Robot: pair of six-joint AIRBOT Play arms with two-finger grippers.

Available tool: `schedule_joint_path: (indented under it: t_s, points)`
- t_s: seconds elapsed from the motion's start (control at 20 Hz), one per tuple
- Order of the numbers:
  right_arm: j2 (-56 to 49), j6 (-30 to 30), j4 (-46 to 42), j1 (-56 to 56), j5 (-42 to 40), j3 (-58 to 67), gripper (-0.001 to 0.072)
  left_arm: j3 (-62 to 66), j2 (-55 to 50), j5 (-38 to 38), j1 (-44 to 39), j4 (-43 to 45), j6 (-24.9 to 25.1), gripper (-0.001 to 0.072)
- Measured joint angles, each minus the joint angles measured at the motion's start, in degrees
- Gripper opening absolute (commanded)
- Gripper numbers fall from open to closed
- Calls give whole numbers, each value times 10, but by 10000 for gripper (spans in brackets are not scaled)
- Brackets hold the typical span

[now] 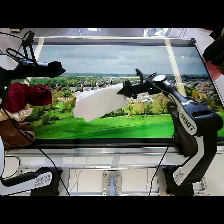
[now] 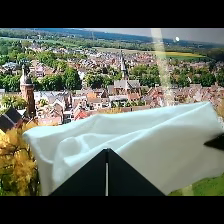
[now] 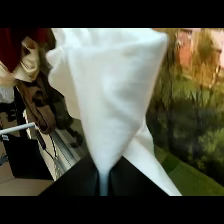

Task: Fold the shirts.

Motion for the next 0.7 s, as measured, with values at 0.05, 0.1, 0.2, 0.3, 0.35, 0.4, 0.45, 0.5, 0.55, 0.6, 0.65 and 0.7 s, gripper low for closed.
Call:
schedule_joint_path:
  t_s: [0.05, 0.1, 0.2, 0.3, 0.35, 0.4, 0.45, 0.5, 0.55, 0.6, 0.65, 0.7]
  points:
    - [16, 0, -10, -23, -1, 9, 9, 0, 0, 0, 0, 0, 0, 13]
    - [34, 5, -27, -51, -2, 15, 8, 0, 0, 0, 0, 0, 0, 14]
    - [76, 20, -66, -115, -1, 23, 8, 0, 0, 0, 0, 0, 0, 14]
    - [126, 39, -125, -185, 15, 27, 8, 0, 0, 0, 0, 0, 0, 14]
    - [153, 49, -160, -222, 25, 28, 8, 0, 0, 0, 0, 0, 0, 14]
    - [179, 57, -193, -257, 38, 29, 8, 0, 0, 0, 0, 0, 0, 14]
    - [204, 63, -227, -293, 52, 29, 8, 0, 0, 0, 0, 0, 0, 14]
    - [229, 68, -259, -331, 73, 29, 9, 0, 0, 0, 0, 0, 0, 14]
    - [253, 70, -286, -367, 92, 25, 8, 0, 0, 0, 0, 0, 0, 14]
    - [279, 72, -308, -407, 109, 16, 8, 0, 0, 0, 0, 0, 0, 13]
    - [303, 72, -325, -442, 123, 1, 8, 0, 0, 0, 0, 0, 0, 13]
    - [330, 70, -338, -479, 135, -22, 8, 0, 0, 0, 0, -1, 0, 14]
